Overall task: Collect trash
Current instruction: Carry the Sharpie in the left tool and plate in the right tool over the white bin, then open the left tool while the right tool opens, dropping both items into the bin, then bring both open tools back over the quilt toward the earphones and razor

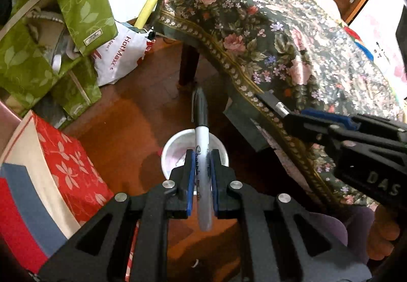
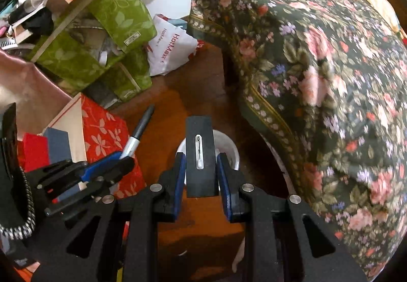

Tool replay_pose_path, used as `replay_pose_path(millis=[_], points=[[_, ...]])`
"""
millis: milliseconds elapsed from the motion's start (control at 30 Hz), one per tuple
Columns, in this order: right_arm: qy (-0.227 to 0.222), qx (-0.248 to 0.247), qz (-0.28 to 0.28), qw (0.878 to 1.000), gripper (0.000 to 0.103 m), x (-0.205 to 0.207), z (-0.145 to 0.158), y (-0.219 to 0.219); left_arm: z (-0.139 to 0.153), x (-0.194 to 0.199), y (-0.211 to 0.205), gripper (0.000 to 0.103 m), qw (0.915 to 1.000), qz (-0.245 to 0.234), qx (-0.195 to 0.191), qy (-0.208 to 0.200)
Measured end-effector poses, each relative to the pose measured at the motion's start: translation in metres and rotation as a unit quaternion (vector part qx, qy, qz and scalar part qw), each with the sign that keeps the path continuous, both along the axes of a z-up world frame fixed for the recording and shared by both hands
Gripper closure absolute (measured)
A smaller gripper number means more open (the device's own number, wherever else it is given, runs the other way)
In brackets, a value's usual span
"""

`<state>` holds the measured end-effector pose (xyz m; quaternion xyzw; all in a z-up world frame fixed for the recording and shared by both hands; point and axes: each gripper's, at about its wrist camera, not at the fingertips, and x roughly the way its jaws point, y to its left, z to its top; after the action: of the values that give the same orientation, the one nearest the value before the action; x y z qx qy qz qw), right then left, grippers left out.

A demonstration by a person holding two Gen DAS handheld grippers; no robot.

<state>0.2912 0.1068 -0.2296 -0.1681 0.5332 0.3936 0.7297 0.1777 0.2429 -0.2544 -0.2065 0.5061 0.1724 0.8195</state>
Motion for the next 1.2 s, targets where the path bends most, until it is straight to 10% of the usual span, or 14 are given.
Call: replay_pose_path(millis=[633,1200], points=[[-0.039,0.022,-0.005,0.999,0.065,0.005,0.040,-0.033,0.062,-0.022,-0.017,0.081,0.9980,0.005,0.051,-0.036],[-0.129,0.080,-0.085,0.985,0.065,0.011,0.130,-0.167,0.155,0.003,-0.135,0.081,0.9844,-0.074,0.103,-0.122]])
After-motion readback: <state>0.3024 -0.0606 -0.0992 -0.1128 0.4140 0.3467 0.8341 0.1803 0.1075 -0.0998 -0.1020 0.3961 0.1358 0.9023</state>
